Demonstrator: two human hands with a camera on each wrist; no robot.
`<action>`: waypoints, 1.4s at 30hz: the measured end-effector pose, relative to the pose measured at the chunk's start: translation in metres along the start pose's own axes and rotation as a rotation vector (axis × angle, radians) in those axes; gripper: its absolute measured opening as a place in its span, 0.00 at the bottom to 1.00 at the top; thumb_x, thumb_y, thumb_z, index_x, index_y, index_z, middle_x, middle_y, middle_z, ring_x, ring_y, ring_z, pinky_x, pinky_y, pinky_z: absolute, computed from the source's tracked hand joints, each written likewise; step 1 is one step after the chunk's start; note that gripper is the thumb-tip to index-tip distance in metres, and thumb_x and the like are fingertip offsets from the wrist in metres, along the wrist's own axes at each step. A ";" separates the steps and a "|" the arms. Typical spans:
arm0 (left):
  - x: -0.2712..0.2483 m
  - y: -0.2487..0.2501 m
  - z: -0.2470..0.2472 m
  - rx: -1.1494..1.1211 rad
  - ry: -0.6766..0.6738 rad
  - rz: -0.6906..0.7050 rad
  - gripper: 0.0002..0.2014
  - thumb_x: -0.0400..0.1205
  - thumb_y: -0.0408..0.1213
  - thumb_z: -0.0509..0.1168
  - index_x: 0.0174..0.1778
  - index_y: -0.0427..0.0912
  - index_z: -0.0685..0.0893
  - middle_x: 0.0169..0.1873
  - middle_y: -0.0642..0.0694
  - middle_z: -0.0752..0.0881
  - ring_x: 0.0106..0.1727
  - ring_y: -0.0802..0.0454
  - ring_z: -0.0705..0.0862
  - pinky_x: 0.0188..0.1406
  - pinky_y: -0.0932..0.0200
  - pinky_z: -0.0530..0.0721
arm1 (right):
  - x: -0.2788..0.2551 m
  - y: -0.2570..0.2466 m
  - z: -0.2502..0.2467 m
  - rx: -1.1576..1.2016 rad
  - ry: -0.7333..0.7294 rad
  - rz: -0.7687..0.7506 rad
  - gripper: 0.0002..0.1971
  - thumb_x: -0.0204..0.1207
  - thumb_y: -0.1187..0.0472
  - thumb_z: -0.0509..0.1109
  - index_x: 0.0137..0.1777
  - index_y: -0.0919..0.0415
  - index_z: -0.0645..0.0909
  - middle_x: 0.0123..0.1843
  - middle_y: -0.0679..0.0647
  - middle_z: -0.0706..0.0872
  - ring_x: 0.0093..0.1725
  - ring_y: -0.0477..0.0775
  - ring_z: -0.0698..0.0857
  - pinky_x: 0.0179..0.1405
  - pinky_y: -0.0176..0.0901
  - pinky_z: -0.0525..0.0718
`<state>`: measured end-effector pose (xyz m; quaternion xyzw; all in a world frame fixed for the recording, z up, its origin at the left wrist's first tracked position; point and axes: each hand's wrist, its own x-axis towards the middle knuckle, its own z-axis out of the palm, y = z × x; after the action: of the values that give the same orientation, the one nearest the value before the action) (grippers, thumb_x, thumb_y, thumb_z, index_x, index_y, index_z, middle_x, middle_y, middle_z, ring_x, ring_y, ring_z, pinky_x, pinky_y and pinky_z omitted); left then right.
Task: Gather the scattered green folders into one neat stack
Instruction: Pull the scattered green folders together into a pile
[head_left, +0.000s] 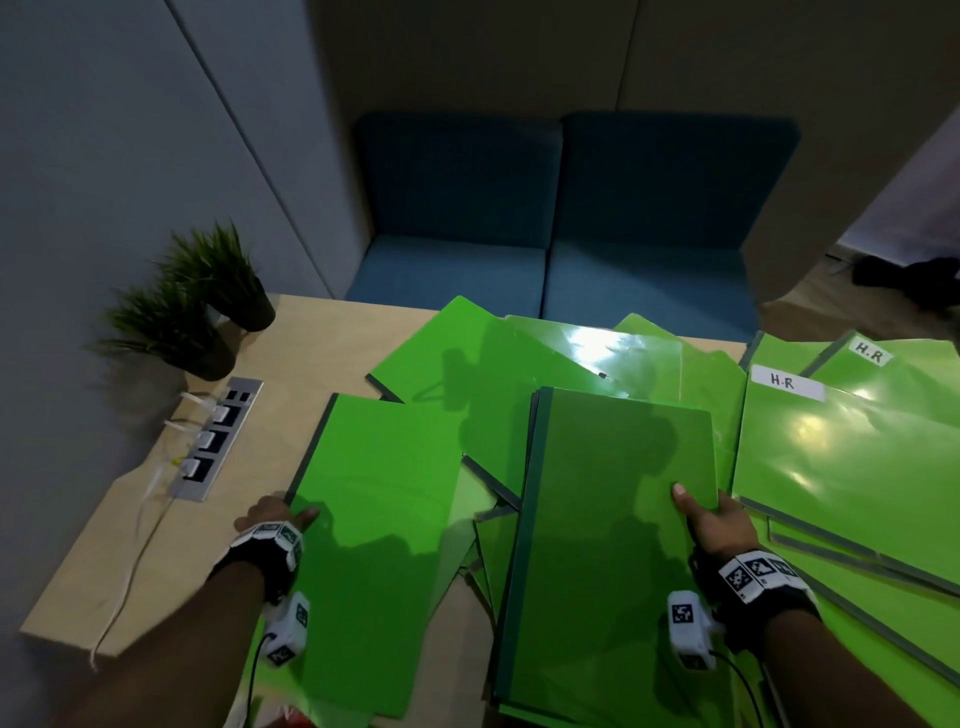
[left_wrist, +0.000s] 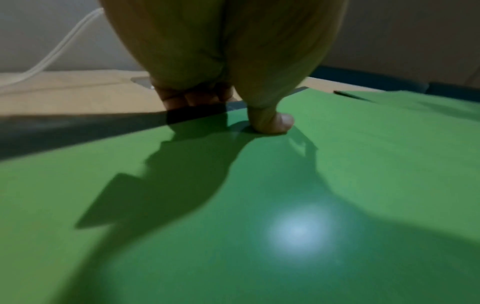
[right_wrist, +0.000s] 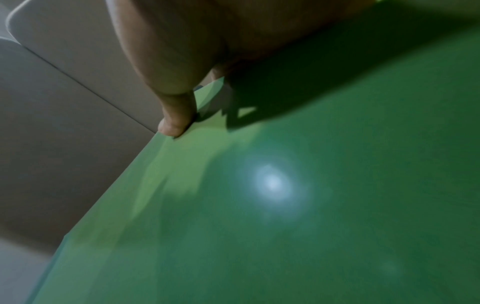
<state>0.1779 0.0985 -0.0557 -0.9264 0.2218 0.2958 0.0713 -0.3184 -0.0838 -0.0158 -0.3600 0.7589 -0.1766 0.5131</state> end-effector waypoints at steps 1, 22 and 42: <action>-0.001 0.000 0.001 0.018 -0.035 0.003 0.34 0.83 0.57 0.61 0.78 0.38 0.68 0.73 0.31 0.73 0.71 0.33 0.75 0.71 0.42 0.73 | 0.000 0.000 -0.001 0.006 -0.002 0.007 0.38 0.76 0.46 0.71 0.81 0.62 0.62 0.81 0.64 0.67 0.76 0.72 0.71 0.73 0.66 0.71; -0.046 -0.105 -0.177 -0.733 0.271 0.132 0.17 0.80 0.30 0.69 0.62 0.25 0.78 0.59 0.22 0.82 0.48 0.40 0.81 0.56 0.44 0.77 | 0.011 0.010 -0.004 -0.050 -0.025 -0.013 0.42 0.73 0.41 0.72 0.82 0.59 0.61 0.79 0.64 0.70 0.61 0.69 0.79 0.34 0.46 0.77; -0.136 0.206 0.044 -0.783 -0.185 0.464 0.22 0.79 0.41 0.71 0.68 0.39 0.79 0.62 0.40 0.86 0.64 0.40 0.83 0.65 0.46 0.79 | 0.011 0.009 -0.012 -0.127 -0.065 -0.077 0.42 0.79 0.33 0.53 0.82 0.66 0.61 0.83 0.65 0.64 0.79 0.68 0.68 0.77 0.60 0.66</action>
<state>-0.0370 -0.0237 -0.0132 -0.7793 0.2873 0.4467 -0.3326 -0.3350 -0.0871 -0.0239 -0.4265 0.7371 -0.1361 0.5062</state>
